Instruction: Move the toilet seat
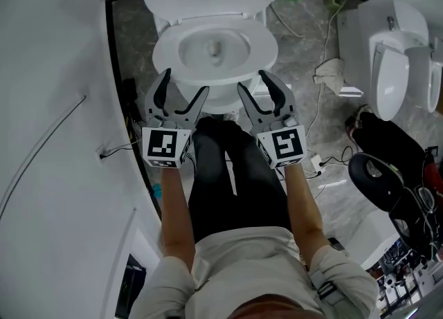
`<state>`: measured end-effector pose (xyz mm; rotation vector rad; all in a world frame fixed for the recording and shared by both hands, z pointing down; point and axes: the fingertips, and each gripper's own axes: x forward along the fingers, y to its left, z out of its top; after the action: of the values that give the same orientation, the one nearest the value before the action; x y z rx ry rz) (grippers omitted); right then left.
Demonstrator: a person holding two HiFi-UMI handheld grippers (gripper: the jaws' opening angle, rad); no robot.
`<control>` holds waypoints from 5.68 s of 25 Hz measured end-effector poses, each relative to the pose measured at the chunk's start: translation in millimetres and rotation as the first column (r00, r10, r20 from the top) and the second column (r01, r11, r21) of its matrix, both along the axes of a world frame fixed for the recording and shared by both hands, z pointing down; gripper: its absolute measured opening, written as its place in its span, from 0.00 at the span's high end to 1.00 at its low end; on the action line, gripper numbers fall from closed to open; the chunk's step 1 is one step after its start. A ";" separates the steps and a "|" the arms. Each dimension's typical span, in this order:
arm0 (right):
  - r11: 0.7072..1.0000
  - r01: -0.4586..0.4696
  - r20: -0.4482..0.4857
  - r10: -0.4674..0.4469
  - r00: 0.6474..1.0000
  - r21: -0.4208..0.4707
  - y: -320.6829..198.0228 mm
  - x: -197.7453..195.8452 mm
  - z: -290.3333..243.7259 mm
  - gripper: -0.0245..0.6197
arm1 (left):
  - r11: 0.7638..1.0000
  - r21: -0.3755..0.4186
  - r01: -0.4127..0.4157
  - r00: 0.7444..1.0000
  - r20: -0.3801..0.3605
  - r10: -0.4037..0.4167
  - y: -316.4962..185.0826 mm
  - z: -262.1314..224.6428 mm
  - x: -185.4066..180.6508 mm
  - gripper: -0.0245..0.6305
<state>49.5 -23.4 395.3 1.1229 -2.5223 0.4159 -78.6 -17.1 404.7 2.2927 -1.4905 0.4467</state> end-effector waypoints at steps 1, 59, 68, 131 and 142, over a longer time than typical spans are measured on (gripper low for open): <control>1.000 0.000 0.005 0.001 1.000 -0.004 -1.1 0.5 0.2 0.60 | 1.000 -0.001 0.001 1.000 0.000 -0.001 -1.2 0.1 0.3 0.36; 0.990 -0.138 0.080 0.135 0.988 0.032 -84.0 -14.5 -35.8 0.61 | 0.999 0.040 0.015 0.994 -0.105 -0.011 -82.9 -37.2 -22.2 0.39; 0.988 -0.147 0.073 0.144 0.987 0.049 -98.5 -20.1 -41.1 0.61 | 0.998 0.052 0.027 0.991 -0.129 -0.020 -96.4 -41.8 -29.6 0.40; 0.969 -0.231 0.091 0.223 0.971 0.087 -189.9 -32.9 -50.7 0.63 | 0.993 0.090 0.075 0.972 -0.228 -0.053 -187.4 -56.1 -51.4 0.46; 0.966 -0.242 0.096 0.233 0.968 0.090 -203.6 -34.4 -47.8 0.64 | 0.992 0.093 0.089 0.970 -0.236 -0.065 -200.8 -53.4 -54.5 0.47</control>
<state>15.2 -227.0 347.4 1.4848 -2.5125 0.4086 -133.1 -217.9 351.3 2.2634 -1.5079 0.0771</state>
